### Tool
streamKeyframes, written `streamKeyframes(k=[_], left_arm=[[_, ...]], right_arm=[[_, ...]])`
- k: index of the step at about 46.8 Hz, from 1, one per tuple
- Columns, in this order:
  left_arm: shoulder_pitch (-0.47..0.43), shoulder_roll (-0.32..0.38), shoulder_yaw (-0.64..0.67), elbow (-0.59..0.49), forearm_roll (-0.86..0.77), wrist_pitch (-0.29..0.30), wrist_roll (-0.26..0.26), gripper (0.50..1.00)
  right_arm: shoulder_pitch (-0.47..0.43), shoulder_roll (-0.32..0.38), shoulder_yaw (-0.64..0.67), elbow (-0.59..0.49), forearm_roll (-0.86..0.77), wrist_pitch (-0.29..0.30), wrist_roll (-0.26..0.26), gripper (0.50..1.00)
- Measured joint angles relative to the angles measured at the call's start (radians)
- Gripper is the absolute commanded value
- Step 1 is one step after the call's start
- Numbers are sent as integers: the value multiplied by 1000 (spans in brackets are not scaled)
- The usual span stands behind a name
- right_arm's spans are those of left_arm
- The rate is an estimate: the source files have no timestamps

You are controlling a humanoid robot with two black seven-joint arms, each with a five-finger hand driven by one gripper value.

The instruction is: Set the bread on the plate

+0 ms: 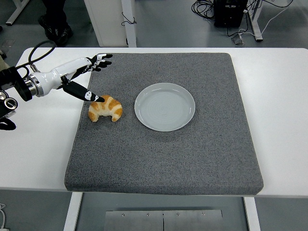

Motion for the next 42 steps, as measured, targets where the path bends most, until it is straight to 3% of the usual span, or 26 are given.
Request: streamKeyframes(k=[11,18,24,42], left_arm=[[-9,6,63,2,75,11,0,968],[-4,-8,76,22,188,85,1,939],[0,-14,78,31,199,96,0,937],[21,-111,77,110,191,123,-3,937]], right_arm=[[0,0,0,0,0,0,0,1000],[0,0,0,0,0,0,0,1000],[0,0,0,0,0,0,0,1000],[0,0,0,0,0,0,0,1000]])
